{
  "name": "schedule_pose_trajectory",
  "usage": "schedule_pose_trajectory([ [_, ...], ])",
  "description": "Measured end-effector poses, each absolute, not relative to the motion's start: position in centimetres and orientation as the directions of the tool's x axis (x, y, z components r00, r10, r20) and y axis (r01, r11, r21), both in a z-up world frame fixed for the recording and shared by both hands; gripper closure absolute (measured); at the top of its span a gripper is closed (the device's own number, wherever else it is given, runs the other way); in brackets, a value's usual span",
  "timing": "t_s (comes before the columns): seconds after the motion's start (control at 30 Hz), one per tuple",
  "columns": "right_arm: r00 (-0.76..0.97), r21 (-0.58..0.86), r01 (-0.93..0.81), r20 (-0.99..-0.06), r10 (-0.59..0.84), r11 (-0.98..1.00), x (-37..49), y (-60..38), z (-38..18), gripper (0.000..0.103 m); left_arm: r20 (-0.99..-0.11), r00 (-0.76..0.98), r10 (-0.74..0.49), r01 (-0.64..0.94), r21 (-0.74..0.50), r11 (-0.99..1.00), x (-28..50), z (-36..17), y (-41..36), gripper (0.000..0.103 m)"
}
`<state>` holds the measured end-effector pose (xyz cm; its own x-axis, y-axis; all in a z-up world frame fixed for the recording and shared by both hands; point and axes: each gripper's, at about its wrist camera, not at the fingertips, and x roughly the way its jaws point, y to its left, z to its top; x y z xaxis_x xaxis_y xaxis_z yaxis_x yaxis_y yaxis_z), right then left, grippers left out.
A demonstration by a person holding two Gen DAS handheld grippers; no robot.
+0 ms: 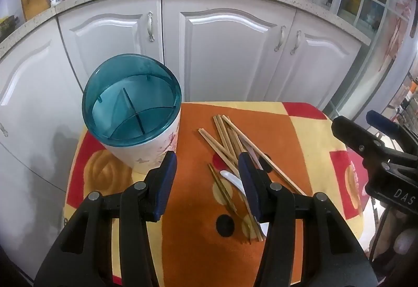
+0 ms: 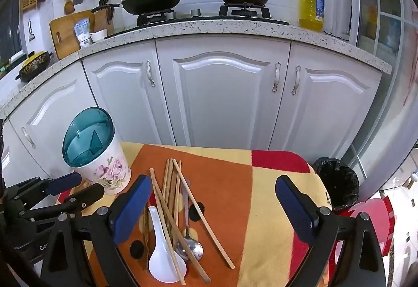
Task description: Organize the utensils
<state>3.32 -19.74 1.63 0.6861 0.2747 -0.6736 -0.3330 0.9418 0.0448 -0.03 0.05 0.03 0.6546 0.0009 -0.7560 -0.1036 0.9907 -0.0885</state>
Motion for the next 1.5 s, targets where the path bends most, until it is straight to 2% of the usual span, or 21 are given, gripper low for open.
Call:
schedule_pose_trajectory([
  [0.8,0.694,0.041,-0.321,-0.670,0.265,0.946,3.27,-19.87,1.66,0.008,-0.750,0.659,0.057,-0.132,-0.041,0.990,-0.29,0.45,-0.01,0.055],
  [1.03,0.698,0.039,-0.320,-0.666,0.263,0.947,3.15,-19.82,1.77,0.008,-0.750,0.662,-0.002,-0.130,-0.117,0.985,-0.25,0.43,0.22,0.055],
  [1.5,0.697,0.040,-0.320,-0.667,0.264,0.947,3.19,-19.84,1.70,0.008,-0.756,0.654,0.027,-0.132,-0.080,0.988,-0.24,0.38,0.03,0.055],
])
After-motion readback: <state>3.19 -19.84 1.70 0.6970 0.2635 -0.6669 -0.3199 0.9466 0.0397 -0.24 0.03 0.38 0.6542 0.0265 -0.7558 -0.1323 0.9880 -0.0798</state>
